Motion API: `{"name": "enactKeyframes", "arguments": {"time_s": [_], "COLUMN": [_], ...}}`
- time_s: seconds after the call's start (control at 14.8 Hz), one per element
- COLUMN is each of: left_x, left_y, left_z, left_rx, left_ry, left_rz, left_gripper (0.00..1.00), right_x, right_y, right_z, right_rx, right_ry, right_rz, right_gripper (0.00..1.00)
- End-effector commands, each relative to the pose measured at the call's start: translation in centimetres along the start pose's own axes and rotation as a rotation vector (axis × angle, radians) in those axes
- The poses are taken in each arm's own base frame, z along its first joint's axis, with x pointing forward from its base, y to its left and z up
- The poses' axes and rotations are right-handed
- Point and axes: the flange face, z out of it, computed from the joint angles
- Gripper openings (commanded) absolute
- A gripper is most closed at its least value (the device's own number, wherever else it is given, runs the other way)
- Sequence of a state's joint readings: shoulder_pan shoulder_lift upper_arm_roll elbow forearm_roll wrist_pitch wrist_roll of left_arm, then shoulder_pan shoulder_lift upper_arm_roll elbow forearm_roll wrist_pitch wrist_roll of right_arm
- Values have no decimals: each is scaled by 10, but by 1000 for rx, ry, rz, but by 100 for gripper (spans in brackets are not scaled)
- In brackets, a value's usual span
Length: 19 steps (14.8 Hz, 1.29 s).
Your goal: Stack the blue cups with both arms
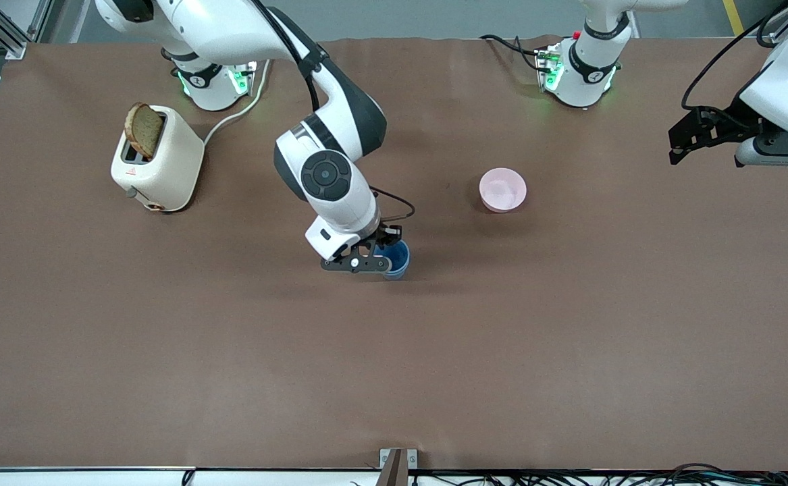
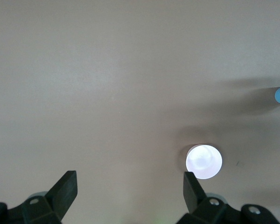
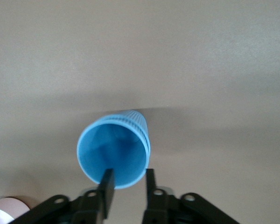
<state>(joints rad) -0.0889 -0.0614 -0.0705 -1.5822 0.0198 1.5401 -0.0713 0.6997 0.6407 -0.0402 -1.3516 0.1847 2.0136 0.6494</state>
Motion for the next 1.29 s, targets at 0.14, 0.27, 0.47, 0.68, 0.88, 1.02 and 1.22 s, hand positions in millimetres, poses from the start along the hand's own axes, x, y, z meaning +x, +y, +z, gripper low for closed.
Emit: {"name": "enactKeyframes", "arguments": {"time_s": [0.14, 0.27, 0.47, 0.68, 0.88, 1.02, 1.22], "left_x": [-2, 0, 0, 0, 0, 0, 0], "left_y": [4, 5, 4, 4, 4, 4, 5], "left_z": [-1, 0, 0, 0, 0, 0, 0], "left_rx": [-12, -12, -12, -12, -13, -13, -13], "left_ry": [11, 9, 11, 9, 9, 9, 8], "left_rz": [21, 23, 27, 29, 27, 29, 29], "left_gripper": [100, 100, 100, 100, 100, 100, 100], "right_x": [9, 29, 52, 55, 54, 49, 45], "right_y": [12, 49, 126, 198, 258, 297, 392], "right_z": [-19, -82, -161, -216, -269, -295, -333], "right_rx": [4, -23, -133, -201, -190, -202, -182], "right_ry": [23, 105, 199, 169, 200, 179, 156], "right_rz": [14, 53, 137, 168, 254, 221, 223], "right_gripper": [100, 100, 100, 100, 100, 100, 100]}}
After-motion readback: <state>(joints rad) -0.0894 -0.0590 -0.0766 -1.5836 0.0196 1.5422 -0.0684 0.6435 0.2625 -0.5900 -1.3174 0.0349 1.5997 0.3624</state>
